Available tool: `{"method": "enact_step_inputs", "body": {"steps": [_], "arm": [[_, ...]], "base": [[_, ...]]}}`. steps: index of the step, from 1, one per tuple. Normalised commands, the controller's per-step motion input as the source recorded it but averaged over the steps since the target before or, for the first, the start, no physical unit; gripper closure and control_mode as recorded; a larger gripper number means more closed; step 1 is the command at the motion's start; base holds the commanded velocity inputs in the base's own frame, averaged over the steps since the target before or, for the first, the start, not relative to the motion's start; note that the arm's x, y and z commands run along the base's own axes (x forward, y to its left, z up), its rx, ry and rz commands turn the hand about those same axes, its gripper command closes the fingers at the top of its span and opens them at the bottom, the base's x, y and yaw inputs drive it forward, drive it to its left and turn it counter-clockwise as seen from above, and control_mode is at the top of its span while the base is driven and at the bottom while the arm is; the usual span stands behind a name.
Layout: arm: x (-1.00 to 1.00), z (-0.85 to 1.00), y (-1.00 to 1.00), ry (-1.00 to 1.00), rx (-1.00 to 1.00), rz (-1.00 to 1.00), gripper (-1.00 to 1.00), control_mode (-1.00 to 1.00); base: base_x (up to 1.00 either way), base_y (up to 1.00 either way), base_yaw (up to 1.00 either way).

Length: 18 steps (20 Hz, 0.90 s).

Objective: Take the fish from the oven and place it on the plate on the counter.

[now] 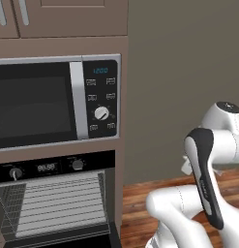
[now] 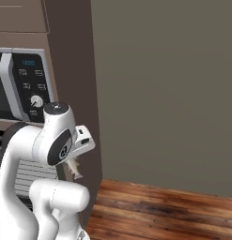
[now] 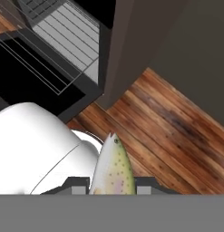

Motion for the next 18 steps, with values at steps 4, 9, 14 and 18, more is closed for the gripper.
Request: {"method": "enact_step_inputs", "body": {"steps": [4, 9, 14, 18], "arm": [[-0.13, 0.0, 0.0, -0.05, 0.0, 0.11, 1.0, 1.0], [0.0, 0.0, 0.0, 0.0, 0.0, 0.0, 1.0, 1.0], [0.0, 0.0, 0.0, 0.0, 0.0, 0.0, 1.0, 1.0], [0.0, 0.0, 0.0, 0.0, 0.0, 0.0, 1.0, 1.0]], "base": [[-0.05, 0.0, 0.06], [-0.39, 0.0, 0.52], [-0.34, -0.24, 0.6], [-0.3, -0.51, 0.62]]}}
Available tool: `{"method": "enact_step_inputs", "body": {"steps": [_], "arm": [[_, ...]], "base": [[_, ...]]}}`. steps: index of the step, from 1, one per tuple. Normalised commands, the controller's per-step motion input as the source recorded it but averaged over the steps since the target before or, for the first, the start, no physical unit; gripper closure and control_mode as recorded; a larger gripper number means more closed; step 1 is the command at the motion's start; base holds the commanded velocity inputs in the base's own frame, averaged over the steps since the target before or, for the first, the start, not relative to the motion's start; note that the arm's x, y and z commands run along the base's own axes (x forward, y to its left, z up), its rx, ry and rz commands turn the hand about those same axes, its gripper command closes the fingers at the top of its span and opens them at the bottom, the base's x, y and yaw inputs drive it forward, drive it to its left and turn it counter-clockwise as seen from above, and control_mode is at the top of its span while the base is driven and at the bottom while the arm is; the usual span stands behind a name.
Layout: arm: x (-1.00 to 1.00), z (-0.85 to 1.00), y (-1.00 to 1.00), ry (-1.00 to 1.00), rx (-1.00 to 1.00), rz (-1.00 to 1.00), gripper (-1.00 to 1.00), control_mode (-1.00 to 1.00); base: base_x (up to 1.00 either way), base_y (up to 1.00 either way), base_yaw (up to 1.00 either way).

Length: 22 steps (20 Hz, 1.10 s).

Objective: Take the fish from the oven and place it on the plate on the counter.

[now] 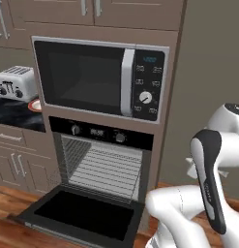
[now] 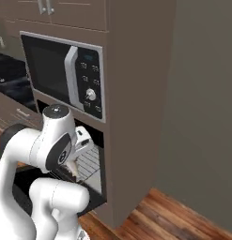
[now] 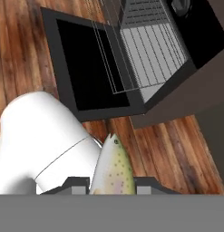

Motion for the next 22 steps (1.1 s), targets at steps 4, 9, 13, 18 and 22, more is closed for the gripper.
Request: {"method": "enact_step_inputs", "body": {"steps": [4, 9, 13, 18, 22], "arm": [[0.0, 0.0, 0.0, 0.0, 0.0, 0.0, 1.0, 1.0], [0.0, 0.0, 0.0, 0.0, 0.0, 0.0, 1.0, 1.0], [0.0, 0.0, 0.0, 0.0, 0.0, 0.0, 1.0, 1.0], [0.0, 0.0, 0.0, 0.0, 0.0, 0.0, 1.0, 1.0], [0.0, 0.0, 0.0, 0.0, 0.0, 0.0, 1.0, 1.0]], "base": [[-0.25, -0.08, 0.45], [-0.32, 0.67, 0.23], [0.25, 1.0, 0.06], [0.71, 1.0, 0.01], [0.49, 1.0, 0.1]]}}
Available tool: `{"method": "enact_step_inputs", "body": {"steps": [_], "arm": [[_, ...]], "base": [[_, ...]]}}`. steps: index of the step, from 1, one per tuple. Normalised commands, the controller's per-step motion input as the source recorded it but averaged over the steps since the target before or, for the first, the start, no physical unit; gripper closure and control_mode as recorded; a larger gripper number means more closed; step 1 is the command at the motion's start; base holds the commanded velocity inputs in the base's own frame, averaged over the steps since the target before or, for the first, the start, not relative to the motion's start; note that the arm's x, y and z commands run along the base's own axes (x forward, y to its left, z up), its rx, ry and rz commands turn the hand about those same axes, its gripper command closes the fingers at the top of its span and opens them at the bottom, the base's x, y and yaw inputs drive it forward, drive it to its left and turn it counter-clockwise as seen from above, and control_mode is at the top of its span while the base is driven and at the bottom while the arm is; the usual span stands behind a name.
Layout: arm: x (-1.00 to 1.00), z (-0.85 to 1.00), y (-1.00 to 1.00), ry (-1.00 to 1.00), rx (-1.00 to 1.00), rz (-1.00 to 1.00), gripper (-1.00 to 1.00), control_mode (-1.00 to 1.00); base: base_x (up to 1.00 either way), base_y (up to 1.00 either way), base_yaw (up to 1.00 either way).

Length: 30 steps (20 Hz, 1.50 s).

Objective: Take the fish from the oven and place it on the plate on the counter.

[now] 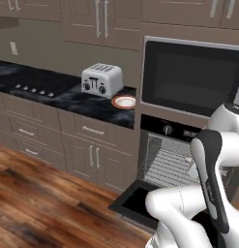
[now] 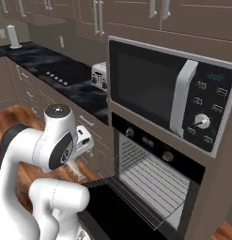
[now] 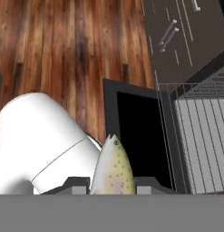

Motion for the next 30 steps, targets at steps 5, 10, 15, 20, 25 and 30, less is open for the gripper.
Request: {"method": "enact_step_inputs", "body": {"steps": [5, 10, 15, 20, 25, 30], "arm": [[0.0, 0.0, 0.0, 0.0, 0.0, 0.0, 1.0, 1.0], [0.0, 0.0, 0.0, 0.0, 0.0, 0.0, 1.0, 1.0], [0.0, 0.0, 0.0, 0.0, 0.0, 0.0, 1.0, 1.0], [0.0, 0.0, 0.0, 0.0, 0.0, 0.0, 1.0, 1.0], [0.0, 0.0, 0.0, 0.0, 0.0, 0.0, 1.0, 1.0], [0.0, 0.0, 0.0, 0.0, 0.0, 0.0, 1.0, 1.0]], "base": [[0.38, 1.0, 0.14], [0.8, 1.0, 0.03], [1.0, 1.0, -0.2], [0.97, 0.95, -0.48], [0.63, 0.76, -0.71], [0.33, 0.36, -0.82]]}}
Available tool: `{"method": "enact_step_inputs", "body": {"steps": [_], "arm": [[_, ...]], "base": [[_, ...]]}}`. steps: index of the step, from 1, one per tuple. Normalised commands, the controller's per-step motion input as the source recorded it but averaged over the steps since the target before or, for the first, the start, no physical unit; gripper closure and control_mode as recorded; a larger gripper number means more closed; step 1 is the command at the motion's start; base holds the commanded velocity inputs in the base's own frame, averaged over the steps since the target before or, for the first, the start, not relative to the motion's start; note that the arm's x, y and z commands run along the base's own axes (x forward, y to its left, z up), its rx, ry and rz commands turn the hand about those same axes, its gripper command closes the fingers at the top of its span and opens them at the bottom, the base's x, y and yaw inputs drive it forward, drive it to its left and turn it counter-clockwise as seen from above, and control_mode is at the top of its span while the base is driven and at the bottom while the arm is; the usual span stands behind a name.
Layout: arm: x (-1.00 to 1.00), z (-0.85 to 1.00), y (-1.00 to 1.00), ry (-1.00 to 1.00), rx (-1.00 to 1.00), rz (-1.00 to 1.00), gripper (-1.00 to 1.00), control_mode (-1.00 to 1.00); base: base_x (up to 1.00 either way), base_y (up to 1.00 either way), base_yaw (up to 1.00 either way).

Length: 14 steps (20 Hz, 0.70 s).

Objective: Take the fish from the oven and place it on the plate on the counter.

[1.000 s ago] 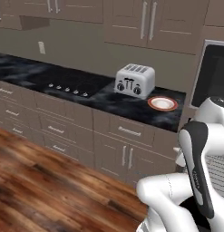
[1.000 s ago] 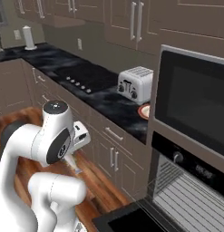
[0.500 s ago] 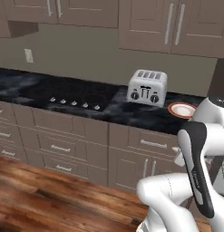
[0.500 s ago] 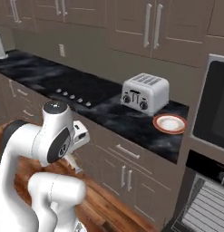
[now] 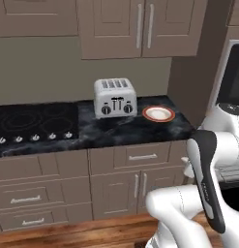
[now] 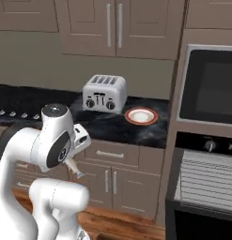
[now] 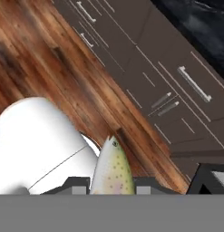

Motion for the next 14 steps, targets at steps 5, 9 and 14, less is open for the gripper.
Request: {"method": "enact_step_inputs", "body": {"steps": [5, 9, 14], "arm": [[0.0, 0.0, 0.0, 0.0, 0.0, 0.0, 1.0, 1.0], [0.0, 0.0, 0.0, 0.0, 0.0, 0.0, 1.0, 1.0], [0.0, 0.0, 0.0, 0.0, 0.0, 0.0, 1.0, 1.0]], "base": [[0.49, 0.23, -0.81], [0.93, 0.37, -0.55], [0.72, 0.3, -0.19]]}}
